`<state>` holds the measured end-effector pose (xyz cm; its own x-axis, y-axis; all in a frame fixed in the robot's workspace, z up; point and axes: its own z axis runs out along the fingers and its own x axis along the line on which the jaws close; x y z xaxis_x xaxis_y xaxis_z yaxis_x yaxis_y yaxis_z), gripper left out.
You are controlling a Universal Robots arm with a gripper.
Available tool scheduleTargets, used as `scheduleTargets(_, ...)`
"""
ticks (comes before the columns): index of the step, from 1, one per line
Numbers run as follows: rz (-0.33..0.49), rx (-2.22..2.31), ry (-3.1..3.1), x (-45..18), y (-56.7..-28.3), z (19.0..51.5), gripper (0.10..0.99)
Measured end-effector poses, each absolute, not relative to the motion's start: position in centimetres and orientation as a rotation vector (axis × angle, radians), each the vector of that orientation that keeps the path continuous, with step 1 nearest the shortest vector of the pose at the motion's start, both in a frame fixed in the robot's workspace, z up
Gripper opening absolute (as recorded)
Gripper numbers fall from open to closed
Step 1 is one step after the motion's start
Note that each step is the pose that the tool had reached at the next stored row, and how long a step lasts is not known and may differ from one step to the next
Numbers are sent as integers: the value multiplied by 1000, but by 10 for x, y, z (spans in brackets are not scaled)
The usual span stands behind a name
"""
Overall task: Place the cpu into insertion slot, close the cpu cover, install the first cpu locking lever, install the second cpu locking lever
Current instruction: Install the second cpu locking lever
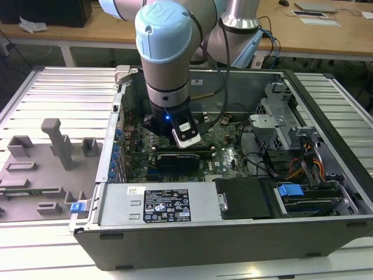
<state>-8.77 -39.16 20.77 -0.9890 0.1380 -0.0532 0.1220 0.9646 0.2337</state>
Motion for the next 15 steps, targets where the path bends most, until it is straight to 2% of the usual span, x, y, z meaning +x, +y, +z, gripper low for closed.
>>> scheduleTargets(15, 387, 192, 3045, -92, -392, 197, 106)
